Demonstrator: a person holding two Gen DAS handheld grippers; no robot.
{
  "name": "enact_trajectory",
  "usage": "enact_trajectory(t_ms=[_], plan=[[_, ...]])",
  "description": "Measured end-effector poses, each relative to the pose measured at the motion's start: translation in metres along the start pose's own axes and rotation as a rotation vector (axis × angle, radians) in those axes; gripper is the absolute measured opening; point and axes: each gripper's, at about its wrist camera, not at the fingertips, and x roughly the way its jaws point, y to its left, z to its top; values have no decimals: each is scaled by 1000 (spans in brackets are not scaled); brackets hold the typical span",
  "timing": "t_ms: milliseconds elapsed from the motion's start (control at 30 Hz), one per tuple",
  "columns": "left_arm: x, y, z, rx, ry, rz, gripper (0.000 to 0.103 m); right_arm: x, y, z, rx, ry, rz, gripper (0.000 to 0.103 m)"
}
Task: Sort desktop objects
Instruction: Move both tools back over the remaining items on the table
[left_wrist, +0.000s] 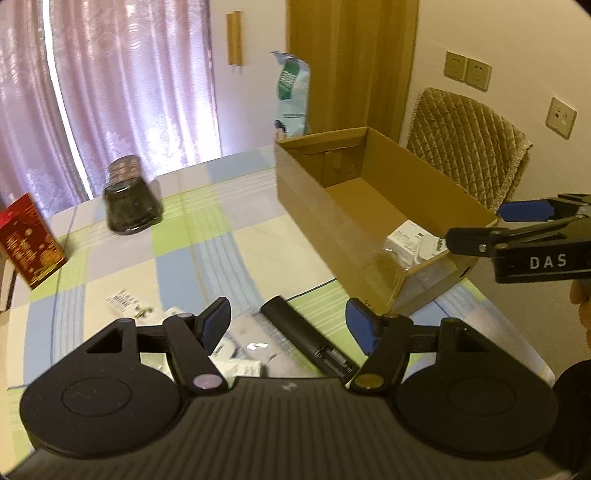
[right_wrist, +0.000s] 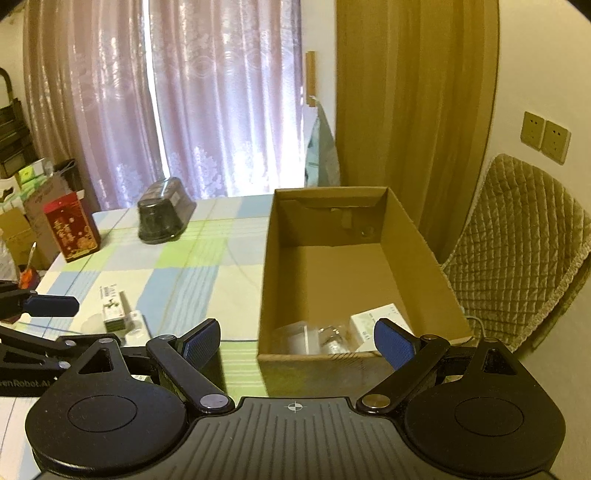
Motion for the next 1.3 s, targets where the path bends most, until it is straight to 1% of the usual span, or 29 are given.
enact_trajectory(t_ms=[333,800,967,1133,1200,1300], plan=[[-31,33,-31,-64,13,59,67,-10,20,-6,-28,7,21,93],[-56,59,-68,-111,41,110,68,-18,46,-18,-58,18,71,93],[-56,68,-82,-130,64,128,68,-18,56,-26,-80,24,125,93],[-49,77,-94,-141,92,139,70,-6,67,-42,-118,62,175,93],[-44,80,-99,-139,101,143,73,1,73,-48,-148,76,198,93],[-33,86,-105,-131,116,150,74,14,88,-55,-224,93,237,93]])
